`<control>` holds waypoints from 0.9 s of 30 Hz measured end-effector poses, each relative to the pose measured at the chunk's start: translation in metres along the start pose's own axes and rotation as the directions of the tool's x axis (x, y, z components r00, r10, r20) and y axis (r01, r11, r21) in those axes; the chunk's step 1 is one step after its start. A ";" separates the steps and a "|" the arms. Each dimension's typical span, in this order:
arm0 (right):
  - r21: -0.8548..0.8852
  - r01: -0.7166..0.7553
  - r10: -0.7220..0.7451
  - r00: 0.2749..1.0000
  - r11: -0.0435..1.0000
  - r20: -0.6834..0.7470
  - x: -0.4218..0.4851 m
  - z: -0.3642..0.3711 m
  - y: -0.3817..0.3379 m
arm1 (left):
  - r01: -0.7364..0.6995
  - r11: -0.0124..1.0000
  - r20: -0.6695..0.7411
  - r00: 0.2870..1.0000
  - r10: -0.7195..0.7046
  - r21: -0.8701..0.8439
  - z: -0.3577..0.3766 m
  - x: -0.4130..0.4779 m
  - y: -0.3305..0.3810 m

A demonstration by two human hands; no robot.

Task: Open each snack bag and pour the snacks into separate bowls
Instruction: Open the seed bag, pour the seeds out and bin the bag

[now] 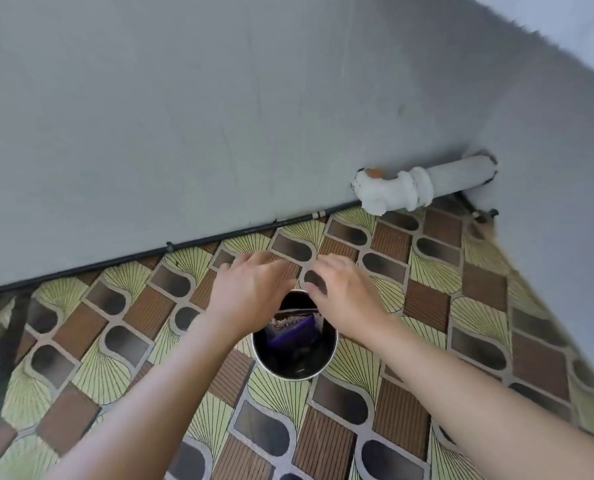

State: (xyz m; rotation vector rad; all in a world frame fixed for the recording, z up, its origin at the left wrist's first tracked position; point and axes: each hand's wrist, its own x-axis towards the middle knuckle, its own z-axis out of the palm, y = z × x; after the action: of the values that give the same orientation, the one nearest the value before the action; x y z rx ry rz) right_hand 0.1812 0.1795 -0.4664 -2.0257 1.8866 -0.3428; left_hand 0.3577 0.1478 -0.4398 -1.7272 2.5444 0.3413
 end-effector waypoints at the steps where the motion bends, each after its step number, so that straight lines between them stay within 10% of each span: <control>1: -0.026 0.006 -0.007 1.000 1.000 -0.026 0.002 -0.026 -0.010 | -0.003 1.000 -0.041 0.999 0.003 0.005 -0.029 -0.001 0.004; 15: -0.011 -0.193 0.165 0.869 0.981 -0.466 -0.076 -0.489 -0.103 | -0.327 0.945 -0.423 0.855 0.300 0.010 -0.489 -0.038 0.144; 27: -0.002 -0.618 0.454 0.581 0.786 -0.676 -0.232 -0.617 0.030 | -0.724 0.681 -0.455 0.572 0.683 0.112 -0.522 -0.004 0.390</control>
State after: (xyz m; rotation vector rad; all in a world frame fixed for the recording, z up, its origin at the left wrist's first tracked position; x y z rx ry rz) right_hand -0.1161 0.3539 0.0965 -1.3882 2.9976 -0.7455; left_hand 0.0434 0.1802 0.1298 -0.7293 3.5566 0.0377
